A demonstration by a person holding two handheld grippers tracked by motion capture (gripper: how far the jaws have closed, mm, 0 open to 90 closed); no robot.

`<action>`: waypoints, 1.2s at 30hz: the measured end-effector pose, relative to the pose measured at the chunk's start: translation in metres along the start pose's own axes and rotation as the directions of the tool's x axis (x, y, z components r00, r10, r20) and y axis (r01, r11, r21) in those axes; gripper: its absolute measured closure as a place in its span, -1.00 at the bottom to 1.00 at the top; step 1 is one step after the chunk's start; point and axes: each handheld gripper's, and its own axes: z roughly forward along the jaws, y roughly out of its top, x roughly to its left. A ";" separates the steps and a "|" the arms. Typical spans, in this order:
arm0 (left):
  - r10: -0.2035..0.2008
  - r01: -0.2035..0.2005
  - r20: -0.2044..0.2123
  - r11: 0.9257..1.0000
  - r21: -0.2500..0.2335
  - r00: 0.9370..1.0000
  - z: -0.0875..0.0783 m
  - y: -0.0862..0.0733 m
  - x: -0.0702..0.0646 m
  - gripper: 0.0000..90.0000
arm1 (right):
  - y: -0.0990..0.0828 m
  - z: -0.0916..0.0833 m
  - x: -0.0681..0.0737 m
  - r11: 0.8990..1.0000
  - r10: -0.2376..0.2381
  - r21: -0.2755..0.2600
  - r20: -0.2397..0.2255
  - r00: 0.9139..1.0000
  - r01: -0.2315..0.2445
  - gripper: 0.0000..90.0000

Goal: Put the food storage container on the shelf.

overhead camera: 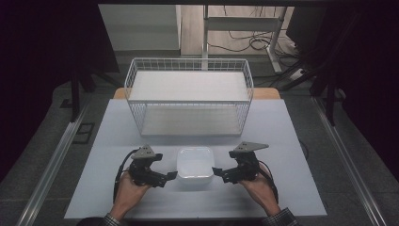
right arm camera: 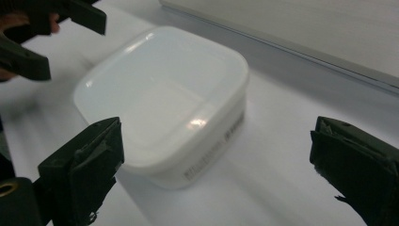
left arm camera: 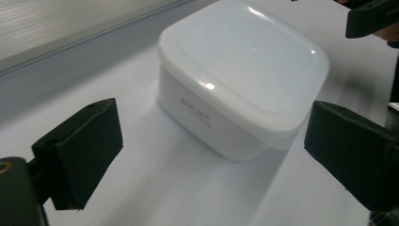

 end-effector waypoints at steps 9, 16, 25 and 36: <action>-0.005 0.004 0.015 0.999 0.038 1.000 0.017 0.020 0.001 -0.80 | 0.024 0.024 0.010 0.997 -0.020 0.069 0.012 1.000 0.019 -0.86; -0.067 0.062 0.078 0.996 0.064 0.995 0.039 0.015 0.012 -0.79 | 0.027 0.039 0.006 0.992 0.006 0.129 -0.040 0.999 -0.001 -0.64; -0.181 0.173 0.149 0.983 0.065 0.972 0.031 0.007 0.016 -0.30 | 0.017 0.035 -0.003 0.978 0.141 0.168 -0.086 0.986 -0.125 -0.19; -0.234 0.234 0.125 0.972 0.016 0.964 0.014 0.004 0.004 0.51 | 0.006 0.003 0.002 0.957 0.265 0.143 -0.079 0.961 -0.252 0.52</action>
